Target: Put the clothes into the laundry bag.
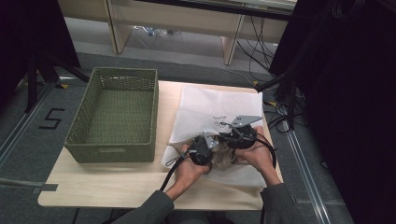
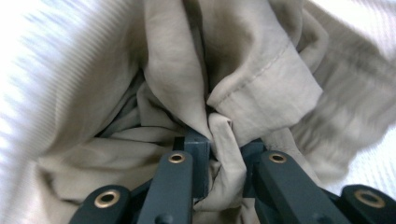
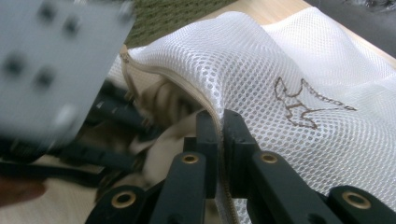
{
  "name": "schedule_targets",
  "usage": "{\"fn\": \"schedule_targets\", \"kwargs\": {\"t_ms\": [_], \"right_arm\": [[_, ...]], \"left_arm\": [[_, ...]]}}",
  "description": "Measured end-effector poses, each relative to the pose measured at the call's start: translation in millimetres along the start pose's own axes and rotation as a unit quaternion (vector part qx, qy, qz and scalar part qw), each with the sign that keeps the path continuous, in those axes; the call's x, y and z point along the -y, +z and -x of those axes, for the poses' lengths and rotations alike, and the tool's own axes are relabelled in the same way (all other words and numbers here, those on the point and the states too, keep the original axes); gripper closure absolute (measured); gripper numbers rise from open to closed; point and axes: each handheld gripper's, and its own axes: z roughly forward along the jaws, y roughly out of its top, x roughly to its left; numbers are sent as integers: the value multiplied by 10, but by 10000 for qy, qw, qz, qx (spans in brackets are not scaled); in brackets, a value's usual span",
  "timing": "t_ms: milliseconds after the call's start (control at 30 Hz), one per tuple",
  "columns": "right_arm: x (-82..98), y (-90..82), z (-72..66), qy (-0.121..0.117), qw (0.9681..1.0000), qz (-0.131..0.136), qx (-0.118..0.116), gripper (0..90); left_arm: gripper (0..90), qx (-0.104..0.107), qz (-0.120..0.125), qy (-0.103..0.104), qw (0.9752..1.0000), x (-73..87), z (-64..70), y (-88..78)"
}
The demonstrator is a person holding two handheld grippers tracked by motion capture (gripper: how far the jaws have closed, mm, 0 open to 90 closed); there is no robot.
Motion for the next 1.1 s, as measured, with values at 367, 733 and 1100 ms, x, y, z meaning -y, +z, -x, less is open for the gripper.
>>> {"fn": "schedule_targets", "kwargs": {"t_ms": [367, 733, 1100], "right_arm": [[67, 21, 64, 29, 10000, -49, 5, 872], [62, 33, 56, 19, 10000, -66, 36, 871], [67, 22, 61, 4, 10000, -58, 47, 871]], "left_arm": [[434, 464, -281, -279, 9981, 138, -46, -27], [236, 501, -689, -102, 9963, 406, -71, -203], [781, 769, -461, -227, 9957, 308, 35, 139]]}}
